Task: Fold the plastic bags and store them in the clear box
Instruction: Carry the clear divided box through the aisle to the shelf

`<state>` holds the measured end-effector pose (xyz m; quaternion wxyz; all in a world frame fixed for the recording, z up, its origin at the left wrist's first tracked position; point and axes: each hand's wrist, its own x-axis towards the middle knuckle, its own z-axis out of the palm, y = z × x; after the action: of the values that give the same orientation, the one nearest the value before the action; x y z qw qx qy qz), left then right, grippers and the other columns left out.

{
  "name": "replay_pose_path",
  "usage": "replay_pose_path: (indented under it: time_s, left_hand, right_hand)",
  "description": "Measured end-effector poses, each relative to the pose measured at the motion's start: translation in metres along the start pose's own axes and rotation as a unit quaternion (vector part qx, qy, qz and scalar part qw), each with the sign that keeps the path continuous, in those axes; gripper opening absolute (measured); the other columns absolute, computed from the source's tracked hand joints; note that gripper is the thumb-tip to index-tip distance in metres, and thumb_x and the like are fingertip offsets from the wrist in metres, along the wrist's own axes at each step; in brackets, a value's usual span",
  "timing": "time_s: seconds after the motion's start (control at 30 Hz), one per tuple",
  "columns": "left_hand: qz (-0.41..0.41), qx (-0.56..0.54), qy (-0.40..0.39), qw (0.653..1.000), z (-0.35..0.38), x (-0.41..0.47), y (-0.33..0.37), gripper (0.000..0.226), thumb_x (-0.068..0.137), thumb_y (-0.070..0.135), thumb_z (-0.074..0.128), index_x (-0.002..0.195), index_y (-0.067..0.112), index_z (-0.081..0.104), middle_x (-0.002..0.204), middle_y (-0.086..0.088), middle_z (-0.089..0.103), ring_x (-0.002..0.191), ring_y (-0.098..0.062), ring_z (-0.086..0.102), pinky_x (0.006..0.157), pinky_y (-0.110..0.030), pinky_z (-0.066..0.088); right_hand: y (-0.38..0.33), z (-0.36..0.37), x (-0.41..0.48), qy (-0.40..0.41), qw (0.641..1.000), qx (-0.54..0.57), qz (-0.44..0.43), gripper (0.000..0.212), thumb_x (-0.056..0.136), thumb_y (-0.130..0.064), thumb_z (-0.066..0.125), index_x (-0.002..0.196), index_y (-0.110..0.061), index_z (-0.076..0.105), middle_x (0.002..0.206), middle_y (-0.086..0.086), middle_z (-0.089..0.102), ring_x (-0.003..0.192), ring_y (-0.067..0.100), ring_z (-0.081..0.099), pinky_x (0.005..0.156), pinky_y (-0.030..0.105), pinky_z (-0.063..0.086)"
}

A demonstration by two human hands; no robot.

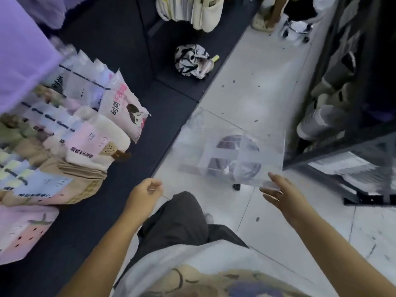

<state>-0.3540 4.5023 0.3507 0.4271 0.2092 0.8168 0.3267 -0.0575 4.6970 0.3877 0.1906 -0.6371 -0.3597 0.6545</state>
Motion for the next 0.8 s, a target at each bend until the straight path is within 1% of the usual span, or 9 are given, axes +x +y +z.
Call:
replay_pose_path:
  time_s: [0.07, 0.17, 0.23, 0.3, 0.4, 0.5, 0.6, 0.73, 0.8]
  left_hand:
    - [-0.024, -0.016, 0.022, 0.999, 0.005, 0.017, 0.008, 0.011, 0.093, 0.024, 0.060, 0.102, 0.027, 0.063, 0.103, 0.014, 0.063, 0.094, 0.000, 0.057, 0.078, -0.023, 0.044]
    - [-0.044, -0.042, 0.063, 0.996, 0.008, 0.054, 0.025, 0.008, 0.092, 0.027, 0.060, 0.099, 0.030, 0.062, 0.101, 0.016, 0.062, 0.092, 0.004, 0.056, 0.071, -0.017, 0.042]
    - [-0.056, -0.054, 0.079, 0.994, 0.011, 0.082, 0.041, 0.010, 0.092, 0.028, 0.060, 0.102, 0.029, 0.063, 0.102, 0.015, 0.063, 0.094, 0.001, 0.057, 0.074, -0.020, 0.044]
    - [-0.066, -0.062, 0.084, 0.992, 0.014, 0.111, 0.063, 0.012, 0.092, 0.028, 0.060, 0.104, 0.027, 0.063, 0.103, 0.013, 0.063, 0.097, -0.006, 0.059, 0.080, -0.025, 0.045]
    - [-0.061, -0.072, 0.088, 0.992, 0.018, 0.152, 0.103, 0.012, 0.093, 0.026, 0.059, 0.104, 0.026, 0.063, 0.103, 0.012, 0.064, 0.098, -0.007, 0.059, 0.079, -0.024, 0.045]
    - [-0.039, -0.066, 0.091, 0.993, 0.019, 0.191, 0.144, 0.011, 0.092, 0.028, 0.059, 0.102, 0.031, 0.062, 0.100, 0.016, 0.062, 0.094, 0.002, 0.057, 0.070, -0.014, 0.041]
    - [-0.034, -0.070, 0.106, 0.991, 0.019, 0.217, 0.172, 0.012, 0.091, 0.029, 0.059, 0.102, 0.032, 0.060, 0.097, 0.019, 0.061, 0.090, 0.008, 0.056, 0.067, -0.010, 0.039]
    - [-0.064, -0.076, 0.134, 0.986, 0.026, 0.246, 0.185, 0.013, 0.092, 0.027, 0.059, 0.105, 0.027, 0.060, 0.098, 0.016, 0.062, 0.089, 0.005, 0.056, 0.069, -0.011, 0.039]
    - [-0.094, -0.084, 0.155, 0.980, 0.032, 0.261, 0.185, 0.013, 0.092, 0.027, 0.059, 0.105, 0.027, 0.060, 0.099, 0.015, 0.062, 0.089, 0.001, 0.057, 0.068, -0.012, 0.039]
  right_hand:
    - [-0.045, 0.013, 0.051, -0.028, 0.999, -0.033, -0.012, 0.037, 0.082, -0.038, 0.070, 0.108, -0.014, 0.057, 0.106, 0.006, 0.061, 0.093, 0.023, 0.069, 0.076, 0.029, 0.051]
    - [-0.100, 0.047, 0.122, -0.061, 0.996, -0.064, -0.023, 0.031, 0.083, -0.035, 0.070, 0.103, -0.015, 0.057, 0.101, 0.006, 0.062, 0.088, 0.023, 0.069, 0.074, 0.029, 0.052]
    - [-0.128, 0.072, 0.158, -0.081, 0.993, -0.083, -0.025, 0.033, 0.081, -0.036, 0.072, 0.103, -0.016, 0.057, 0.100, 0.006, 0.063, 0.088, 0.023, 0.068, 0.073, 0.028, 0.051]
    - [-0.152, 0.093, 0.188, -0.091, 0.991, -0.092, -0.023, 0.038, 0.080, -0.037, 0.073, 0.105, -0.015, 0.056, 0.101, 0.007, 0.062, 0.088, 0.023, 0.068, 0.074, 0.029, 0.052]
    - [-0.184, 0.115, 0.222, -0.096, 0.990, -0.107, -0.012, 0.039, 0.081, -0.037, 0.073, 0.106, -0.013, 0.056, 0.102, 0.009, 0.063, 0.087, 0.024, 0.068, 0.071, 0.029, 0.052]
    - [-0.214, 0.132, 0.254, -0.104, 0.987, -0.122, -0.009, 0.041, 0.080, -0.037, 0.073, 0.109, -0.012, 0.056, 0.105, 0.011, 0.063, 0.090, 0.024, 0.068, 0.070, 0.027, 0.052]
    - [-0.239, 0.148, 0.280, -0.123, 0.983, -0.139, 0.005, 0.039, 0.080, -0.040, 0.073, 0.104, -0.014, 0.056, 0.103, 0.009, 0.063, 0.091, 0.024, 0.067, 0.068, 0.028, 0.054]
    - [-0.263, 0.178, 0.325, -0.147, 0.975, -0.161, 0.033, 0.043, 0.082, -0.041, 0.071, 0.107, -0.011, 0.055, 0.103, 0.009, 0.062, 0.091, 0.023, 0.065, 0.072, 0.031, 0.055]
    - [-0.273, 0.200, 0.354, -0.167, 0.967, -0.190, 0.035, 0.045, 0.084, -0.038, 0.069, 0.112, -0.007, 0.055, 0.098, 0.009, 0.062, 0.087, 0.023, 0.064, 0.068, 0.029, 0.052]
